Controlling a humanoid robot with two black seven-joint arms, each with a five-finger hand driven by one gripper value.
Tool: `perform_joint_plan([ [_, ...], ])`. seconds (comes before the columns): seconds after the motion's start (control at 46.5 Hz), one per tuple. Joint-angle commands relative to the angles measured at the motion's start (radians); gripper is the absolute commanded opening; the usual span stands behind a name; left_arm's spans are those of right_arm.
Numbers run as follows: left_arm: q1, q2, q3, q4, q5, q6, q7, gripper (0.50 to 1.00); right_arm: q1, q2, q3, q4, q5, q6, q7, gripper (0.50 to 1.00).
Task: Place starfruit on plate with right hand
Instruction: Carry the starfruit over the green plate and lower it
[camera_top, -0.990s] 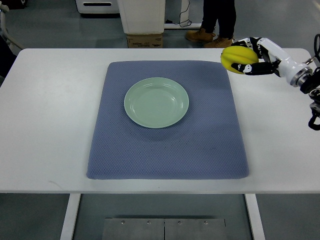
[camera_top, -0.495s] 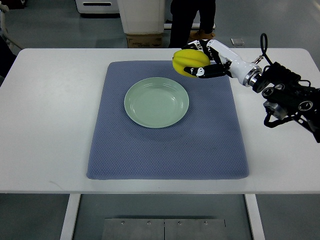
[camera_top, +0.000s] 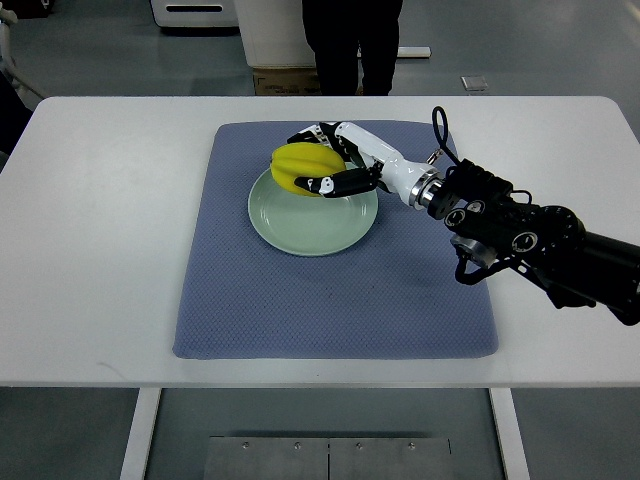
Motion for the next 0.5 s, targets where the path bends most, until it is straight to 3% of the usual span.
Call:
perform_joint_plan([
  [0.0, 0.000, 0.000, 0.000, 0.000, 0.000, 0.000, 0.000, 1.000, -0.005, 0.036, -0.003, -0.040, -0.002, 0.002, 0.000, 0.500],
  [0.474, 0.000, 0.000, 0.000, 0.000, 0.000, 0.000, 0.000, 1.000, -0.051, 0.048, -0.032, -0.147, -0.002, 0.002, -0.017, 0.500],
])
